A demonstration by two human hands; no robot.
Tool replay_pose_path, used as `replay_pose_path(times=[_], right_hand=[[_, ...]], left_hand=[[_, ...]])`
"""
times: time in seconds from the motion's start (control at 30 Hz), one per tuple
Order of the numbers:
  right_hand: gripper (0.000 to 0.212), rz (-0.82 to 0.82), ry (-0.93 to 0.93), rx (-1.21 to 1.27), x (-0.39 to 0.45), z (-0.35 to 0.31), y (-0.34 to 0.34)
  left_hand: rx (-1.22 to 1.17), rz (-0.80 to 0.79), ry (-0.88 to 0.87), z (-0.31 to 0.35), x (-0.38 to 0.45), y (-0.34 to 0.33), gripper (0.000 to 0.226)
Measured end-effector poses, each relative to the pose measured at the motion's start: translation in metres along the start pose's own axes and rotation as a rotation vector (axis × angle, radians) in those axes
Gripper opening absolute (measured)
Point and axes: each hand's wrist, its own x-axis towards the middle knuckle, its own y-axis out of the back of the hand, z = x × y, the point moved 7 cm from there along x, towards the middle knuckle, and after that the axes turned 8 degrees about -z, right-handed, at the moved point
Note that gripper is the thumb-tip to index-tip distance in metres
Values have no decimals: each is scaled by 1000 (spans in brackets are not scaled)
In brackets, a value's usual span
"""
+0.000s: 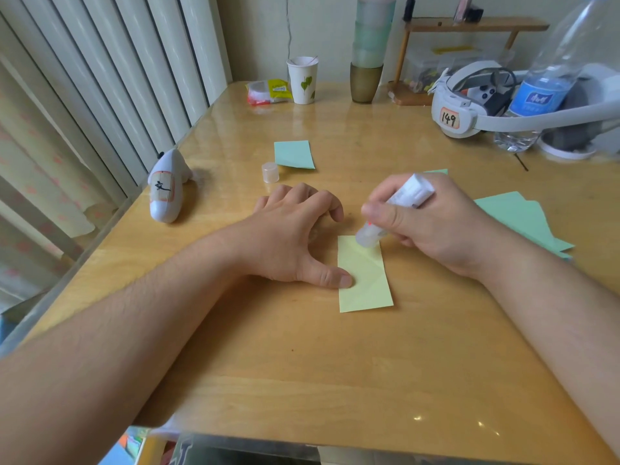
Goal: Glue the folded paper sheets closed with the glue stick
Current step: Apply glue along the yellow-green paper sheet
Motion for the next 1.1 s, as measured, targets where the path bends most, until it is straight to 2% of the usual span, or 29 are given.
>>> replay_pose_path(times=[0.13, 0.23, 0.4, 0.77, 1.1], right_hand=[[22, -90, -8, -92, 1, 3, -13], [18, -77, -22, -197, 1, 4, -15], [21, -19, -41, -217, 2, 4, -15], [17, -95, -44, -303, 4, 4, -22], [17, -119, -114, -391, -6, 2, 2]], left_hand=[[3, 4, -4, 0, -1, 0, 86], [2, 2, -4, 0, -1, 0, 86], [6, -4, -3, 1, -1, 1, 86], [-4, -4, -4, 1, -1, 0, 84], [-1, -10, -9, 2, -2, 0, 87]])
